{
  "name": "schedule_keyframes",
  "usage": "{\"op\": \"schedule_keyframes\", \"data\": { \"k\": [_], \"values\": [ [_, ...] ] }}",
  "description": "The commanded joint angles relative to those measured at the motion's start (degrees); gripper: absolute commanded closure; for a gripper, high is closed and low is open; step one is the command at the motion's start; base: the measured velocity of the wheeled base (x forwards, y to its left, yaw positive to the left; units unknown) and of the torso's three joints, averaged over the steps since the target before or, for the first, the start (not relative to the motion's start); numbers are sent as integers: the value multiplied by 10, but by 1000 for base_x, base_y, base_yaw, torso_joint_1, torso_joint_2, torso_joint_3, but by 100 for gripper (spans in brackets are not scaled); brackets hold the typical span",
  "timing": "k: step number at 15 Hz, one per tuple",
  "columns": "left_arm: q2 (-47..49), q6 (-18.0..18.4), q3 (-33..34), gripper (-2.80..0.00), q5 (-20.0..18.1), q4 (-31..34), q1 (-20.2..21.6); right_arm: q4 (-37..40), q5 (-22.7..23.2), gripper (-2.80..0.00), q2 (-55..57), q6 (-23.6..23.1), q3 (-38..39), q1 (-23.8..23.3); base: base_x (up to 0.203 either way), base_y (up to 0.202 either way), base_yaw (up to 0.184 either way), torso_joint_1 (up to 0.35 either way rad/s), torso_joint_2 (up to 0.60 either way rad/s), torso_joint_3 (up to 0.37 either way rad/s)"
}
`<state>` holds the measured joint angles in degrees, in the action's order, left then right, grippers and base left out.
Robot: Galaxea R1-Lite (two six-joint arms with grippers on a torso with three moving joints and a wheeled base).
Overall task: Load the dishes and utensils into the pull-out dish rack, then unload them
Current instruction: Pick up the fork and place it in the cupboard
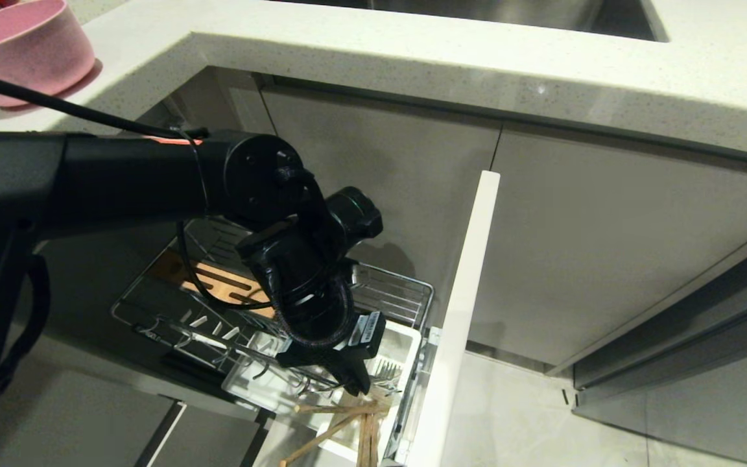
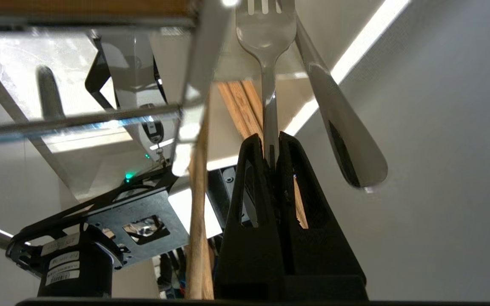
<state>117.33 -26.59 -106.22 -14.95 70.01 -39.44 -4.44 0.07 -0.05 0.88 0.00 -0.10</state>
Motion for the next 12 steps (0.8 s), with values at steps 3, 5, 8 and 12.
{"op": "schedule_keyframes", "data": {
  "k": [3, 5, 8, 12],
  "values": [
    [10, -2, -6, 0, -2, 6, 2, 0, 0, 0, 0, 0, 15, 0, 0, 0, 0, 0, 0, 0],
    [12, -1, -6, 0, -2, 5, 5, 0, 0, 0, 0, 0, 15, 0, 0, 0, 0, 0, 0, 0],
    [14, -1, -10, 0, -2, 5, 6, 0, 0, 0, 0, 0, 15, 0, 0, 0, 0, 0, 0, 0],
    [13, -2, -15, -280, -2, 6, 6, 0, 0, 0, 0, 0, 15, 0, 0, 0, 0, 0, 0, 0]
  ]
}}
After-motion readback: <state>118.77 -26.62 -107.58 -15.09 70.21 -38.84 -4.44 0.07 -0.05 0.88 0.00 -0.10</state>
